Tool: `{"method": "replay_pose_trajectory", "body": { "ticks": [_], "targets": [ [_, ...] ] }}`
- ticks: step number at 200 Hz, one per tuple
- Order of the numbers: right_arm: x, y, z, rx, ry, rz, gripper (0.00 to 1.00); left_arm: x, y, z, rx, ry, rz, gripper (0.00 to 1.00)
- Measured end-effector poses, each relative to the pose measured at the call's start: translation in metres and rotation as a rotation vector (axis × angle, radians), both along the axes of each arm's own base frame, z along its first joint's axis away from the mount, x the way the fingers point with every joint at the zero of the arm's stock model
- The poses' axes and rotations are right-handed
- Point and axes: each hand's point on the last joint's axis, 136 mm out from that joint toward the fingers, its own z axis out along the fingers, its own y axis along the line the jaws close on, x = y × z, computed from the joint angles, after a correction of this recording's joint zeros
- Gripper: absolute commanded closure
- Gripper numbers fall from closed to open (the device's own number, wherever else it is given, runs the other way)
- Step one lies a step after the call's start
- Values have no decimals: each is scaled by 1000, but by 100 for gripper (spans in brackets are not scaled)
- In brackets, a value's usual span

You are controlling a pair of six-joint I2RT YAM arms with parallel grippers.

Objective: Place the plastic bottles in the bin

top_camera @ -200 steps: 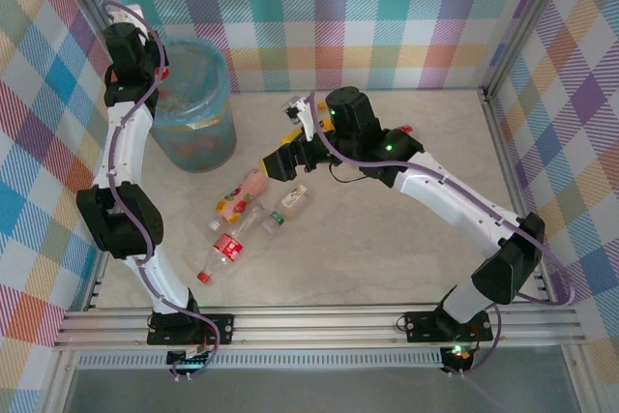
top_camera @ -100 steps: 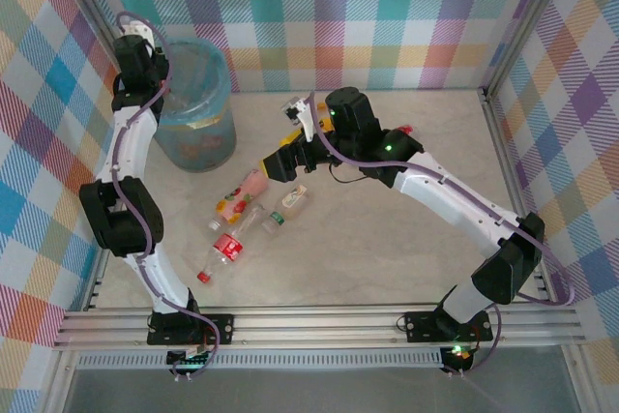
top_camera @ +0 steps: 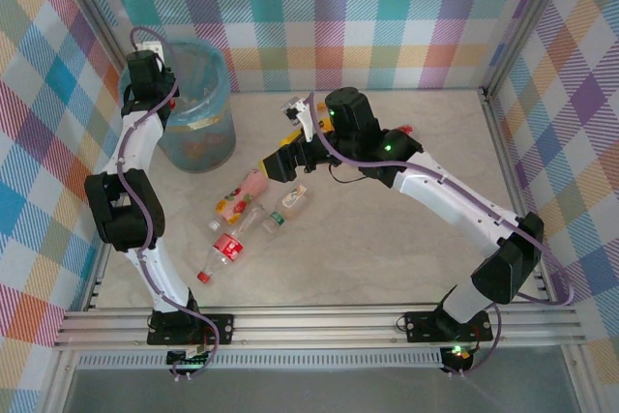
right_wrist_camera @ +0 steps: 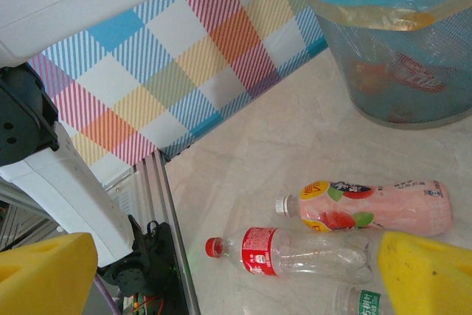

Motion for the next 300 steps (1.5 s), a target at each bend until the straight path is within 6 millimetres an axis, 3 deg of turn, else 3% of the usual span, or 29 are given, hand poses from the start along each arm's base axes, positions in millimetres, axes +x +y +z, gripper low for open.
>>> {"method": "replay_pose_trajectory", "body": {
  "ticks": [24,48,75,106,122,158,185,207,232,252,274,300],
  "targets": [
    [0,0,0,0,0,0,3,-1,4,3,-14,0,10,45],
    [0,0,0,0,0,0,3,-2,2,19,-49,-17,12,29],
    [0,0,0,0,0,0,3,-9,-3,58,-83,-85,3,31],
    [0,0,0,-1,1,0,3,-23,-11,105,-116,-170,-24,51],
    [1,1,-1,-2,2,0,3,-27,-13,122,-125,-190,-32,56],
    [5,-1,-7,-23,2,-23,2,-32,-20,116,-188,-142,-46,59],
    [17,-16,-28,-130,-9,-106,2,-35,-41,99,-241,-70,-84,56],
    [32,-39,-49,-249,-36,-176,3,-42,-81,100,-250,-44,-152,54],
    [63,-84,-68,-359,-25,-278,4,-65,-158,113,-249,-42,-307,49],
    [76,-109,-76,-399,-12,-303,3,-91,-216,123,-235,-42,-437,46],
    [64,-101,-91,-410,-16,-222,2,-123,-266,119,-229,-12,-560,45],
    [32,-76,-120,-437,-3,-90,3,-153,-286,89,-228,76,-612,44]
  ]
}}
